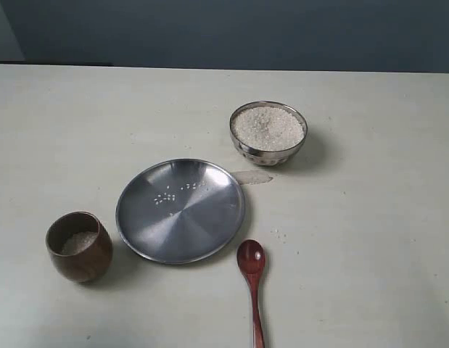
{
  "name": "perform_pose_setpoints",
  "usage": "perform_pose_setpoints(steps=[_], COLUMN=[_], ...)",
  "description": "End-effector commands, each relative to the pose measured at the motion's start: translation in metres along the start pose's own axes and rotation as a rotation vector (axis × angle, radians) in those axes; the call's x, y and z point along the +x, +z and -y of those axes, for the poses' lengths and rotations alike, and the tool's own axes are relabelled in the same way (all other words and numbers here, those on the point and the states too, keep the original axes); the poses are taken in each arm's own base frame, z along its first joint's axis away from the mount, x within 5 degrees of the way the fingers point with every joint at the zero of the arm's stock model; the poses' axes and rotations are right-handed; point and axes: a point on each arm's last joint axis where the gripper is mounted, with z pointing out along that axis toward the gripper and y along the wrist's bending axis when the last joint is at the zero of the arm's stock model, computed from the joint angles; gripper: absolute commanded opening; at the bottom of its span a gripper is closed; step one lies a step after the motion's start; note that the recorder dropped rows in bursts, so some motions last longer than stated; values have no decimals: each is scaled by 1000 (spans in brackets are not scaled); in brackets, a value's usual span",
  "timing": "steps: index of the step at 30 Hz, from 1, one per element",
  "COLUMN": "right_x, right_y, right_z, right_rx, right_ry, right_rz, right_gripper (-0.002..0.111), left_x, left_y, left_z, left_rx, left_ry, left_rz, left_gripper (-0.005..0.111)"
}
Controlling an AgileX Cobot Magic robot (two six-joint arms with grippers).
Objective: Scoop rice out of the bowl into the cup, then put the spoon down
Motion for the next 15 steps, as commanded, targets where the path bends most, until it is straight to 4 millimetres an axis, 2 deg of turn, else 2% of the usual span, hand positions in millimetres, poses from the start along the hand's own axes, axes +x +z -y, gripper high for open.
perform_pose_setpoints(steps=[1,9,15], right_x=[1,1,1], right_y=[0,0,0], right_z=[0,0,0], right_rx=[-2,-2,-2], right_ry=[0,0,0], right_rz=[7,9,9], right_gripper=[-1,-1,-1], left_x=[1,1,-1], left_y=[0,0,0], left_z=[0,0,-4], left_rx=[-2,-4,-43], left_ry=[-1,3,109], left_rz=[7,7,23], left_gripper=[0,0,0])
